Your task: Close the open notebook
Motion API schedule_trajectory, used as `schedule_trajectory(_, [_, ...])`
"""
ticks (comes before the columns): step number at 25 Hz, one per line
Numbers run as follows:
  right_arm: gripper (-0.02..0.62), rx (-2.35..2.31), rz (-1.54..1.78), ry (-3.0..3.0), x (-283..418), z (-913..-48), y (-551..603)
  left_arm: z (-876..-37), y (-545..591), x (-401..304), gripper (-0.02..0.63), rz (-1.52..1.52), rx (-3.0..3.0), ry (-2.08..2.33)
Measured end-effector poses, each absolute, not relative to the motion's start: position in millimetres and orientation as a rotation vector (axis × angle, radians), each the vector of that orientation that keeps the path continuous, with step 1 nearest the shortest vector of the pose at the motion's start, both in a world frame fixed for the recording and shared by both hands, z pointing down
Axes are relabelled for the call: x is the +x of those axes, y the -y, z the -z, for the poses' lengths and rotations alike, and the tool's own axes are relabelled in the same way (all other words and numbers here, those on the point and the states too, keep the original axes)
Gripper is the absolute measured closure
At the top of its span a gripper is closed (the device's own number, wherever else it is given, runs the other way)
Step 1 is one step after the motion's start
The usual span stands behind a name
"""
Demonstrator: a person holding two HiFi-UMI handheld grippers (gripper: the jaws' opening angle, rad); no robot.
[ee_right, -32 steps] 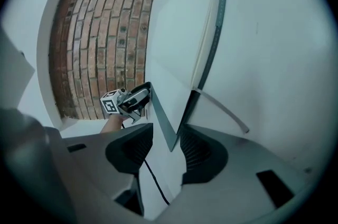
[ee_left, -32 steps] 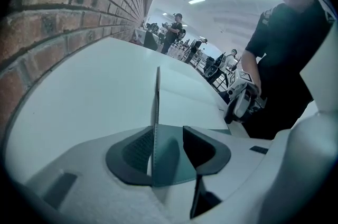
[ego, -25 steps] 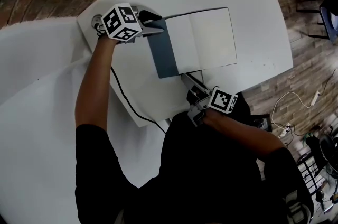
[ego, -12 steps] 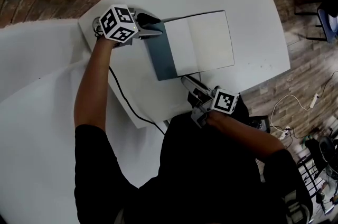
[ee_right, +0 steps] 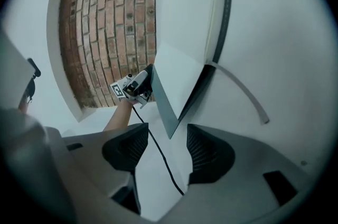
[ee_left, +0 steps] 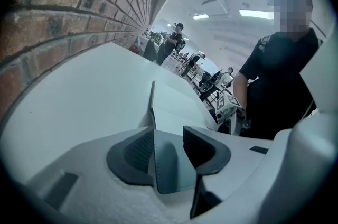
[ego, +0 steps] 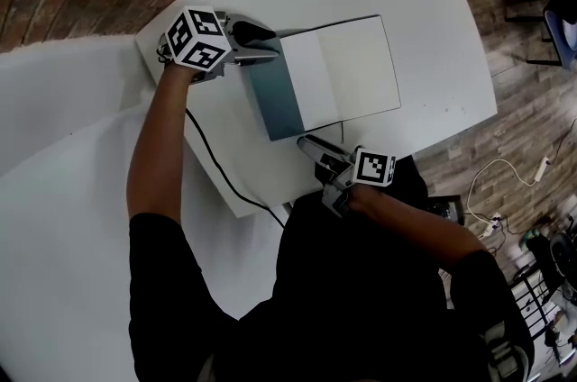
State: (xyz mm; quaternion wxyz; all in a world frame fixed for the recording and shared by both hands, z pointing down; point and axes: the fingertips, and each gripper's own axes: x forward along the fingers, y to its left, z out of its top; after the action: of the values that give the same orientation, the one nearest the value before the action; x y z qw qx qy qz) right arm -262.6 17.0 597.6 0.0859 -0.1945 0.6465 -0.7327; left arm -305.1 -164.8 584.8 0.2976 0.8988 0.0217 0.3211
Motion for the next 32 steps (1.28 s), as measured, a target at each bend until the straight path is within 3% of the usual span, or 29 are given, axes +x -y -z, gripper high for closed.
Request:
schedule_trajectory(6, [0.38, -0.621, 2.19, -1.825, -262, -606, -7, -580, 165, -304, 0.437, -0.835, 2.394, -0.049])
schedule_trajectory(12, [0.545, -0.581, 2.163, -1.789, -250, -600, -10, -573, 167, -303, 0.437, -0.846, 2.427, -0.035])
schedule_trajectory(23, [0.548, -0.464, 2.2, -1.768, -233, -582, -9, -514, 192, -330, 0.437, -0.702, 2.523, 0.274])
schedule_trajectory(32, [0.543, -0.393, 2.27, -1.788, -213, -575, -11, -497, 134, -357, 0.437, -0.477, 2.208, 0.722])
